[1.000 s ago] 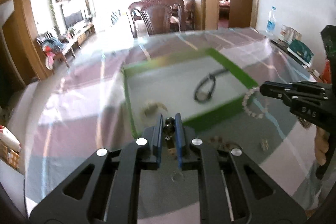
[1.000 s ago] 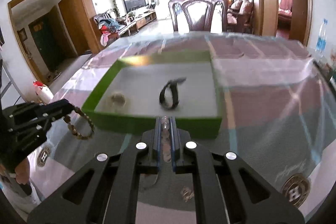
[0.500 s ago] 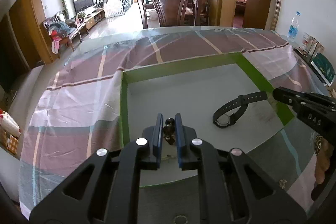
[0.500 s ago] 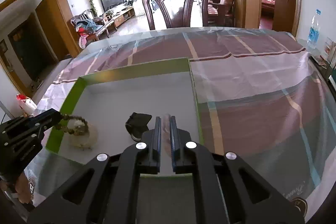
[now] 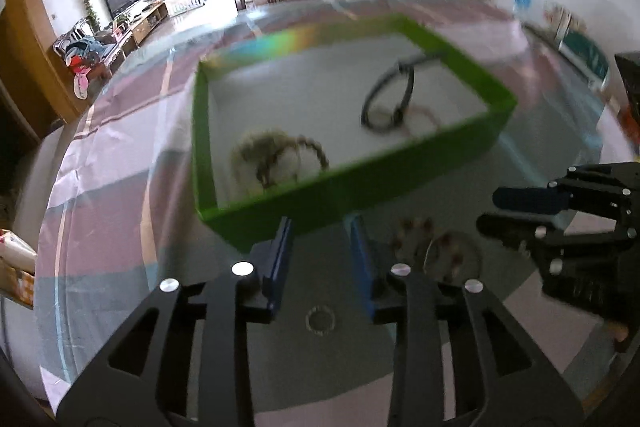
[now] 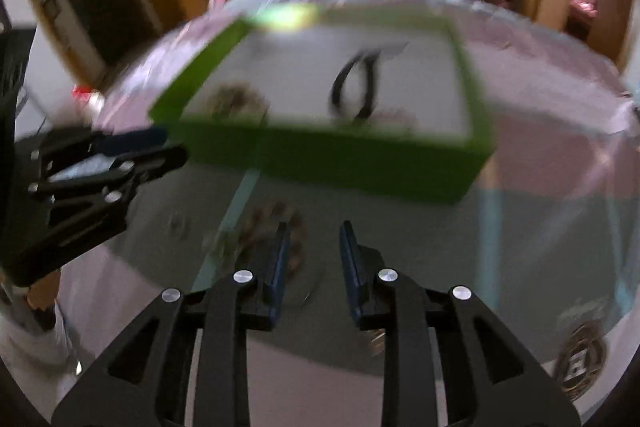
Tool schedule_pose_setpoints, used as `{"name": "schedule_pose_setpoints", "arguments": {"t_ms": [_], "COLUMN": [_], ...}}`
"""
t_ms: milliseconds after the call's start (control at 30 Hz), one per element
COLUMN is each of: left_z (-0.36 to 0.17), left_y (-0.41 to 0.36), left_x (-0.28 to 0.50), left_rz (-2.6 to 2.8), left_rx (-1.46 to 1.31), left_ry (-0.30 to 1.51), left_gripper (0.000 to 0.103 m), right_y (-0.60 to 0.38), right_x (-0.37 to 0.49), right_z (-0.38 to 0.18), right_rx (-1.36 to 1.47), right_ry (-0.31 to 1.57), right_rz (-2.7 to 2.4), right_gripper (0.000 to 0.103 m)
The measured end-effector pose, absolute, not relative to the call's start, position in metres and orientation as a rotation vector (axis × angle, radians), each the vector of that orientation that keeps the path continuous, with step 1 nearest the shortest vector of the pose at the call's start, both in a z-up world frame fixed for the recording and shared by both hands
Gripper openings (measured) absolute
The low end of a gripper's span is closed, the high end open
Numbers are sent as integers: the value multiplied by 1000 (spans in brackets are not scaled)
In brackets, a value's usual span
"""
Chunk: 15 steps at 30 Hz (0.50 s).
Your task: Organize jewelry
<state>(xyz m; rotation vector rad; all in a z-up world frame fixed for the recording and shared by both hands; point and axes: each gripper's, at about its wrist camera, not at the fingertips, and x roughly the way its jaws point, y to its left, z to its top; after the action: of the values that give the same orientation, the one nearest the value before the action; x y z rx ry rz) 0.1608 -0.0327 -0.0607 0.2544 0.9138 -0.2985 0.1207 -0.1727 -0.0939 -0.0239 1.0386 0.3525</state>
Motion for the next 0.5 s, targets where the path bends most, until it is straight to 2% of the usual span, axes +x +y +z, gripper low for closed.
{"name": "schedule_pose_setpoints", "arguments": {"t_ms": [100, 167, 233, 300, 333, 500], "left_z": [-75, -80, -84, -88, -90, -100], "left_y": [-31, -28, -26, -24, -23, -22], "left_x": [160, 158, 155, 151, 150, 146], "left_rz": [-290, -286, -284, -285, -285, -286], "left_rx": [265, 265, 269, 276, 278, 285], "left_ry": [951, 960, 967, 973, 976, 999], "left_gripper": [34, 41, 43, 43, 44, 48], "right_y": [-162, -157, -155, -155, -154, -161], "right_x": [118, 117, 118, 121, 122, 122], "right_z": [-106, -112, -114, -116, -115, -104], "right_rx": [-78, -101, -110, -94, -91, -46], "right_ry": [1067, 1076, 1075, 1076, 1076, 1034], "right_rz": [340, 341, 332, 326, 326, 301], "right_gripper": [26, 26, 25, 13, 2, 2]}}
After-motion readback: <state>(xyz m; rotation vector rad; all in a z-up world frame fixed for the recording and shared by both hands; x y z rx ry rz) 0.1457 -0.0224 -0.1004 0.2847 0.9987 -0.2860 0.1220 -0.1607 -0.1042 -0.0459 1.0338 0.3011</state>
